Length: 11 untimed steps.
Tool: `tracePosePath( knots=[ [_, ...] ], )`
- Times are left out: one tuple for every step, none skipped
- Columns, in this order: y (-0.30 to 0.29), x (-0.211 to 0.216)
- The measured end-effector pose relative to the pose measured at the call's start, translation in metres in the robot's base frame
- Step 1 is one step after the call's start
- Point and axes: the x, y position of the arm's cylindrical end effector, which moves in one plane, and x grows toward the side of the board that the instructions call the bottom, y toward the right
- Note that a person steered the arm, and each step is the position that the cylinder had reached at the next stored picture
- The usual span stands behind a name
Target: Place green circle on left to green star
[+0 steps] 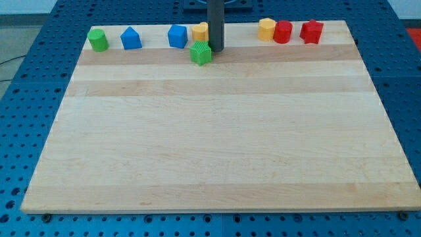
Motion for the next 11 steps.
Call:
tracePosePath(
  knots=[
    [0.000, 0.000],
    [-0.009, 0.005],
    [-0.012, 0.015],
    [0.009, 0.014],
    [-0.003, -0.021],
    [-0.044, -0.018],
    [-0.061, 0.037],
    [-0.045, 0.105],
    [-0.045, 0.123],
    [-0.116, 0.097],
    [-0.221, 0.076]
  ],
)
